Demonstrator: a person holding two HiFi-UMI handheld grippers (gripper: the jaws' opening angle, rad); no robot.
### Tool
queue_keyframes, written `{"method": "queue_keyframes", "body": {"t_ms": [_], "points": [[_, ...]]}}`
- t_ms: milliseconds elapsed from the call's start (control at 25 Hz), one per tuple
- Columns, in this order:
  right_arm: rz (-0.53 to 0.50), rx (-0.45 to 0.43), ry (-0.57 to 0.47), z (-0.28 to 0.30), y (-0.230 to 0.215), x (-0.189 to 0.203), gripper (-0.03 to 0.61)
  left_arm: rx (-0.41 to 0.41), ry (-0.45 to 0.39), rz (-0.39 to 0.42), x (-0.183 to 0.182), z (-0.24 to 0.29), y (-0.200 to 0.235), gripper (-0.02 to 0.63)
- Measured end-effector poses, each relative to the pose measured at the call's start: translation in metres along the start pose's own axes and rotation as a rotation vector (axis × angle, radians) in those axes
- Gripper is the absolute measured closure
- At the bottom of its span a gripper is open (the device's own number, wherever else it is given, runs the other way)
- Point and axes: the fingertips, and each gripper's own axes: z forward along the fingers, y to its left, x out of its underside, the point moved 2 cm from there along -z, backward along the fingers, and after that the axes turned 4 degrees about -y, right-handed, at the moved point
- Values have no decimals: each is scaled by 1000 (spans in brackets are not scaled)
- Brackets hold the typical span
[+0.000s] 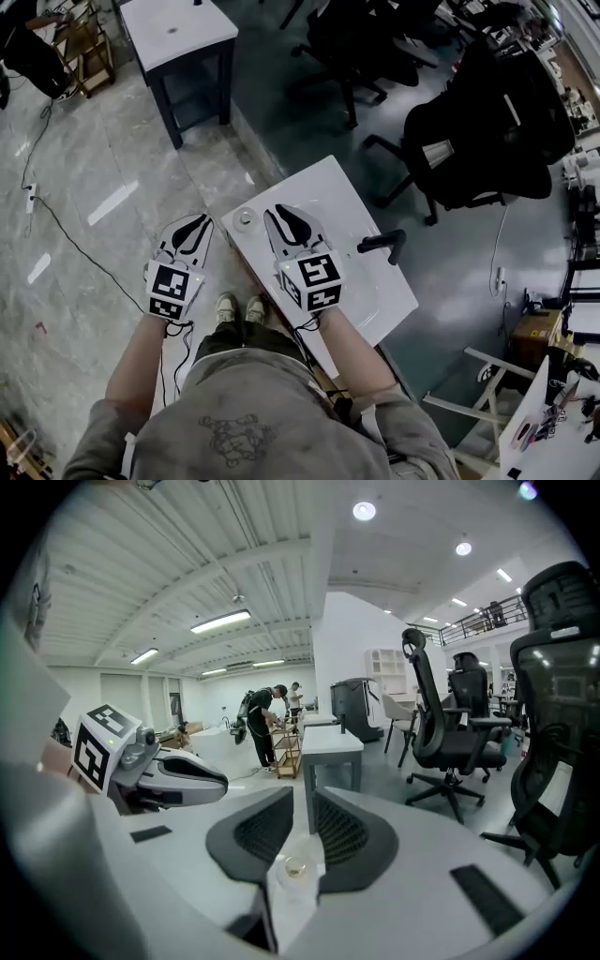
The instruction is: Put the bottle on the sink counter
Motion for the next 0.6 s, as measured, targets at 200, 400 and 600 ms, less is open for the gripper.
{"method": "queue_keyframes", "body": {"t_ms": [200, 400, 600], "points": [[9, -3, -79, -24, 0, -35, 513, -12, -71, 29, -43, -10, -6, 578], [17, -19, -169, -47, 2, -74, 531, -67, -113, 38, -76, -20, -2, 584], [-29, -48, -256, -76, 12, -116, 535, -93, -141, 53, -107, -36, -7, 586]]}}
